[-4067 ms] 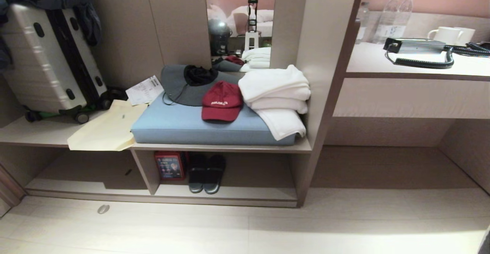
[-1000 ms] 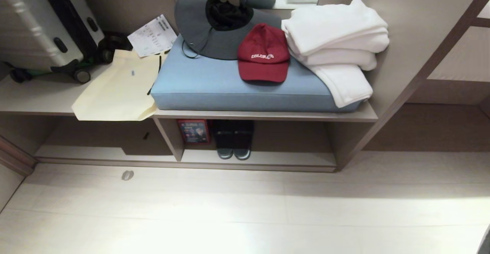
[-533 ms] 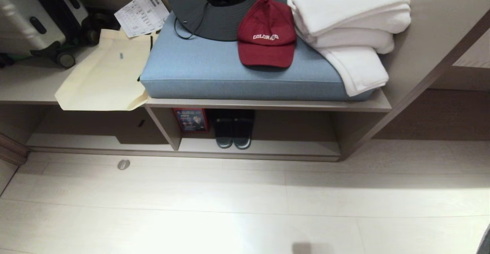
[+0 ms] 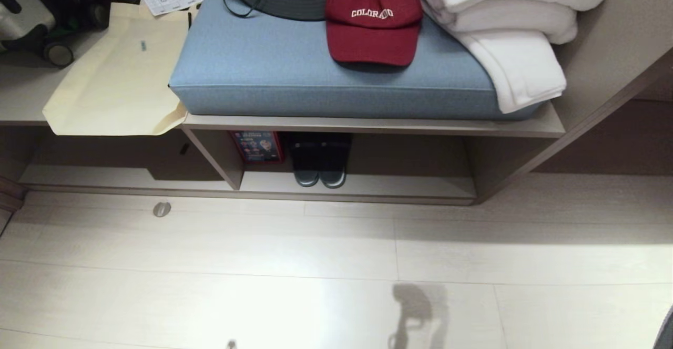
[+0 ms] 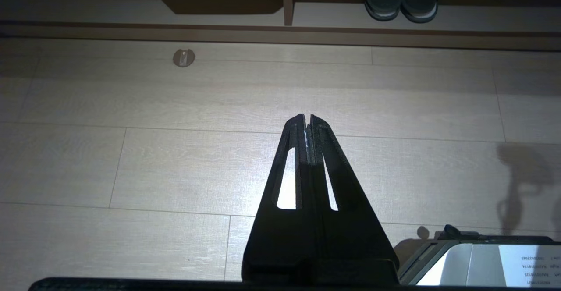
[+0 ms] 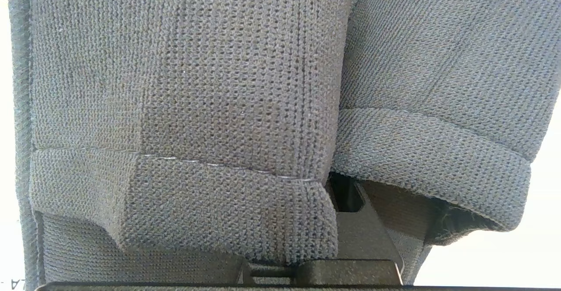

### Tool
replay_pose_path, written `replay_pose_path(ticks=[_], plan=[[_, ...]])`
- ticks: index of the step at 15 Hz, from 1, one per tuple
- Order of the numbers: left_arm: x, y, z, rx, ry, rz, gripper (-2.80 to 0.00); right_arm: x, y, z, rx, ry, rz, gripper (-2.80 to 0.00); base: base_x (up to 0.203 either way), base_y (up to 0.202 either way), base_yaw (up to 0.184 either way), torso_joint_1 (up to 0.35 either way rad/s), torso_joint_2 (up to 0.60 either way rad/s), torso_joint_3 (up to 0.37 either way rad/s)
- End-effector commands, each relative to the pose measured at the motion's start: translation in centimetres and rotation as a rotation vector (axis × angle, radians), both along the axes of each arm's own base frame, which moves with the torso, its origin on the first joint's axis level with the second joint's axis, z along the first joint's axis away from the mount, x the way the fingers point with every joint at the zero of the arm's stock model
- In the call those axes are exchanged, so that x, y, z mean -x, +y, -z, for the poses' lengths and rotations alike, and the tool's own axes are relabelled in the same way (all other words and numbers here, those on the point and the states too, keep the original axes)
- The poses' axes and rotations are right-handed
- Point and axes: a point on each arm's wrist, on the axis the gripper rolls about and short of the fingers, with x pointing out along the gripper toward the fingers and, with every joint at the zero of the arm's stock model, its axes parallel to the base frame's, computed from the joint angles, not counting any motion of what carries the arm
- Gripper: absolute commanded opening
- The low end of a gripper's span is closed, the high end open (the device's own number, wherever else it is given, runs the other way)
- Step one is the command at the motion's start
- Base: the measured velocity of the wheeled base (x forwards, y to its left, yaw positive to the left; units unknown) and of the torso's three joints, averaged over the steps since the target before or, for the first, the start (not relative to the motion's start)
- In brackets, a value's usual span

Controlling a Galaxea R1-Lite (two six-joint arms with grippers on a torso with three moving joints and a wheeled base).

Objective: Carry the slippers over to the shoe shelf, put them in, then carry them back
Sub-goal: Place the slippers into the shoe cabinet

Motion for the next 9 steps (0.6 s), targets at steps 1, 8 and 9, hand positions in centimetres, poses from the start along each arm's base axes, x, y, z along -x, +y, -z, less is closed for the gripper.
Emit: replay_pose_path(ticks=[1, 8, 9], plan=[[0.00, 0.00, 0.00, 0.000, 0.000, 0.000, -2.80, -0.01, 0.00, -0.01, 0.000, 0.001, 0.000, -2.80, 0.000, 0.000, 0.000, 0.003, 0.00, -0.197], [0.00, 0.00, 0.01, 0.002, 0.001, 0.000, -2.80, -0.01, 0.00, -0.01, -0.001, 0.001, 0.000, -2.80, 0.000, 0.000, 0.000, 0.003, 0.00, -0.200], [0.00, 0.00, 0.03, 0.002, 0.003, 0.000, -2.80, -0.01, 0.00, -0.01, 0.000, 0.001, 0.000, -2.80, 0.000, 0.000, 0.000, 0.000, 0.00, -0.199]])
